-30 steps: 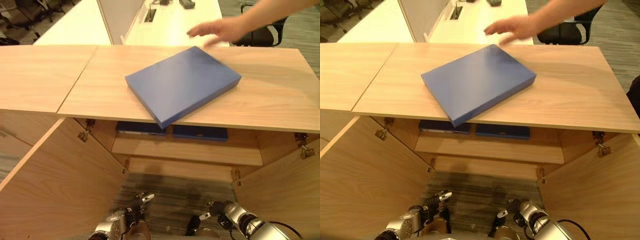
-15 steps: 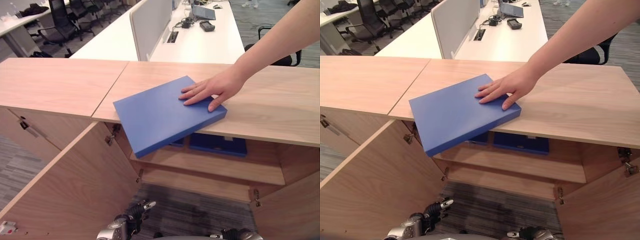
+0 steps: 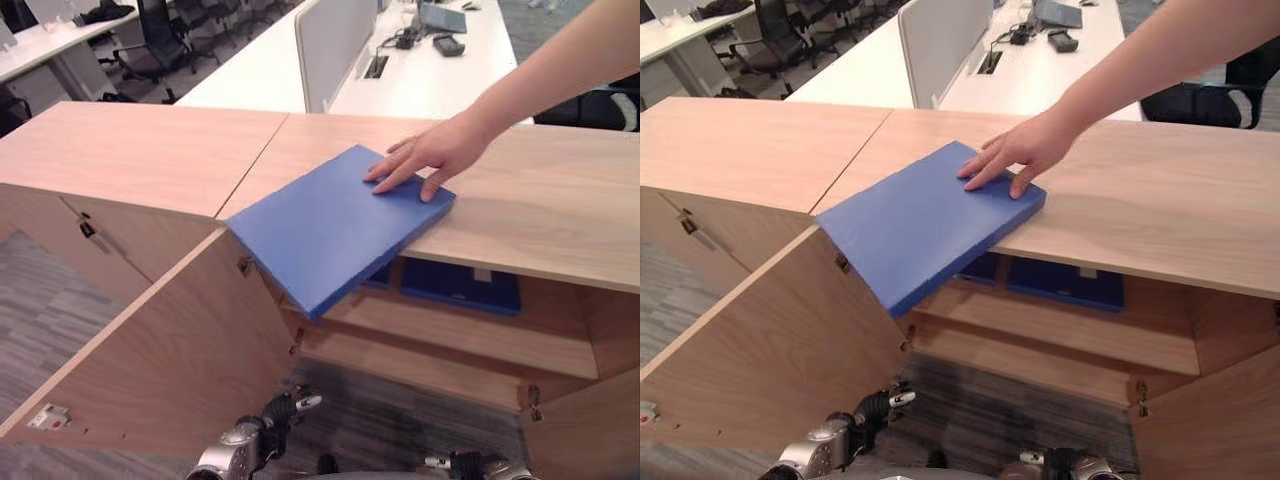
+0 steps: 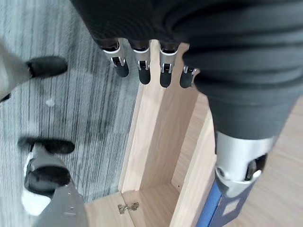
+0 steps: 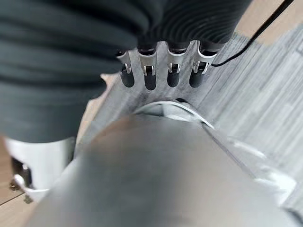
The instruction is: Put the empty folder in the office cabinet
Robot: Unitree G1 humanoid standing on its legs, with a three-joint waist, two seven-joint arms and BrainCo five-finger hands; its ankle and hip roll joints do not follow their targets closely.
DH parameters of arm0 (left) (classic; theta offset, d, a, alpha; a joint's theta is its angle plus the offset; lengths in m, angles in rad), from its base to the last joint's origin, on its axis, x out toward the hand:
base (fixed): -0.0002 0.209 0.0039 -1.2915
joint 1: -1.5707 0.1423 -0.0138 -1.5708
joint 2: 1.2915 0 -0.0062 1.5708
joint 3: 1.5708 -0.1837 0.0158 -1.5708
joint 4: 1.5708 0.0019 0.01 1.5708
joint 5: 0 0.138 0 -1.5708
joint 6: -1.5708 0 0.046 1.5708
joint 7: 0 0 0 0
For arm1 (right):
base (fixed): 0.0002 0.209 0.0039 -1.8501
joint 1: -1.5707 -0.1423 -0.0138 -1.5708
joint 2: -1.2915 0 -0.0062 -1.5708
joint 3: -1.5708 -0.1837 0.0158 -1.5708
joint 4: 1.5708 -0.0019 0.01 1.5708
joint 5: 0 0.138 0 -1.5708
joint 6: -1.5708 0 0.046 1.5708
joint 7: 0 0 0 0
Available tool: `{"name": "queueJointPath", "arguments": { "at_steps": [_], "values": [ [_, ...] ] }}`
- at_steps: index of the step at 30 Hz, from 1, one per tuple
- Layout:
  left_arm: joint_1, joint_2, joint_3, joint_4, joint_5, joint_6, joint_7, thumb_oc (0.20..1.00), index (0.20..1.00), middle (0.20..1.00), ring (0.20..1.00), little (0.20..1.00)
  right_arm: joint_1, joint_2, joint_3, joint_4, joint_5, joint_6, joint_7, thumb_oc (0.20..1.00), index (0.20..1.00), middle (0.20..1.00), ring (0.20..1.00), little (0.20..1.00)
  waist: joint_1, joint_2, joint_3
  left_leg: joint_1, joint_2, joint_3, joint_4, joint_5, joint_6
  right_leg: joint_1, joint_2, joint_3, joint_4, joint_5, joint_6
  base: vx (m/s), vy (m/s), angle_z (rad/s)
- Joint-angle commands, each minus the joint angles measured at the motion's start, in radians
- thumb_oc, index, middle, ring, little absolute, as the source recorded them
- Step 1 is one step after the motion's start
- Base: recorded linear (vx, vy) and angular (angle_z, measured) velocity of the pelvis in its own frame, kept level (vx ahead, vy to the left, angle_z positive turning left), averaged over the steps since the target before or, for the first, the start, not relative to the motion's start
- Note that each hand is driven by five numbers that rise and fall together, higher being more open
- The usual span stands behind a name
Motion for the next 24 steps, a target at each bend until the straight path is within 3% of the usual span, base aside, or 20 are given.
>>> {"name": "queueJointPath", "arguments": {
  "at_steps": [1,5,6,11,13,14,17,22,24],
  "values": [
    [-0.008,0.007,0.030,-0.064,0.042,-0.062,0.013,1.000,1.000,1.000,1.000,1.000,0.003,0.023,0.012,0.099,0.063,-0.009,-0.017,1.000,1.000,1.000,1.000,1.000,0.012,-0.025,-0.065,-0.025,-0.041,-0.005,-0.016,-0.061,0.019,0.060,0.050,0.063,-0.125,0.022,0.009,0.02,-0.091,0.43],
    [0.028,0.058,0.051,-0.195,0.078,-0.064,0.010,1.000,1.000,1.000,1.000,1.000,-0.005,0.024,0.014,0.109,0.046,-0.008,-0.024,1.000,1.000,1.000,1.000,1.000,0.039,-0.038,-0.089,-0.035,-0.048,-0.025,-0.021,-0.055,0.012,0.100,0.096,0.070,-0.235,0.011,0.012,0.05,-0.112,0.19],
    [0.063,0.119,0.092,-0.307,0.121,-0.073,0.012,1.000,1.000,1.000,1.000,1.000,-0.006,0.017,0.009,0.105,0.038,-0.010,-0.025,1.000,1.000,1.000,1.000,1.000,0.054,-0.030,-0.091,-0.038,-0.040,-0.031,-0.024,-0.050,0.005,0.096,0.127,0.100,-0.274,0.020,0.015,0.03,-0.113,-0.10],
    [0.198,0.221,0.275,-0.508,0.260,-0.093,0.028,1.000,1.000,1.000,1.000,1.000,0.022,0.006,-0.040,0.092,0.061,-0.028,-0.031,1.000,1.000,1.000,1.000,1.000,0.075,-0.038,-0.084,-0.056,-0.024,-0.051,-0.023,-0.038,-0.006,0.108,0.160,0.116,-0.338,0.036,0.008,-0.01,-0.112,-0.01],
    [0.235,0.218,0.321,-0.526,0.278,-0.095,0.036,1.000,1.000,1.000,1.000,1.000,0.032,0.009,-0.043,0.096,0.062,-0.027,-0.031,1.000,1.000,1.000,1.000,1.000,0.079,-0.040,-0.087,-0.063,-0.022,-0.055,-0.023,-0.033,-0.009,0.112,0.165,0.109,-0.355,0.043,0.006,-0.01,-0.075,0.08],
    [0.324,0.199,0.443,-0.581,0.300,-0.113,0.078,1.000,1.000,1.000,1.000,1.000,0.061,0.016,-0.049,0.105,0.052,-0.025,-0.032,1.000,1.000,1.000,1.000,1.000,0.095,-0.044,-0.087,-0.060,-0.017,-0.066,-0.024,-0.034,-0.014,0.131,0.173,0.092,-0.377,0.039,0.001,0.01,-0.086,0.12],
    [0.408,0.136,0.571,-0.592,0.322,-0.146,0.158,1.000,1.000,1.000,1.000,1.000,0.086,0.032,-0.046,0.115,0.053,-0.024,-0.031,1.000,1.000,1.000,1.000,1.000,0.109,-0.053,-0.090,-0.065,-0.014,-0.083,-0.024,-0.028,-0.022,0.146,0.188,0.072,-0.407,0.042,-0.008,0.01,-0.087,0.15],
    [0.462,0.067,0.690,-0.610,0.374,-0.213,0.298,1.000,1.000,1.000,1.000,1.000,0.115,0.074,-0.045,0.113,0.096,-0.033,-0.056,1.000,1.000,1.000,1.000,1.000,0.131,-0.071,-0.093,-0.062,-0.007,-0.100,-0.024,-0.031,-0.034,0.170,0.199,0.052,-0.431,0.036,-0.020,0.00,-0.052,0.19],
    [0.458,0.063,0.693,-0.605,0.379,-0.216,0.315,1.000,1.000,1.000,1.000,1.000,0.116,0.079,-0.043,0.112,0.102,-0.036,-0.062,1.000,1.000,1.000,1.000,1.000,0.131,-0.075,-0.096,-0.066,-0.007,-0.104,-0.024,-0.026,-0.034,0.169,0.201,0.047,-0.432,0.038,-0.022,-0.01,-0.035,0.10]
  ]
}}
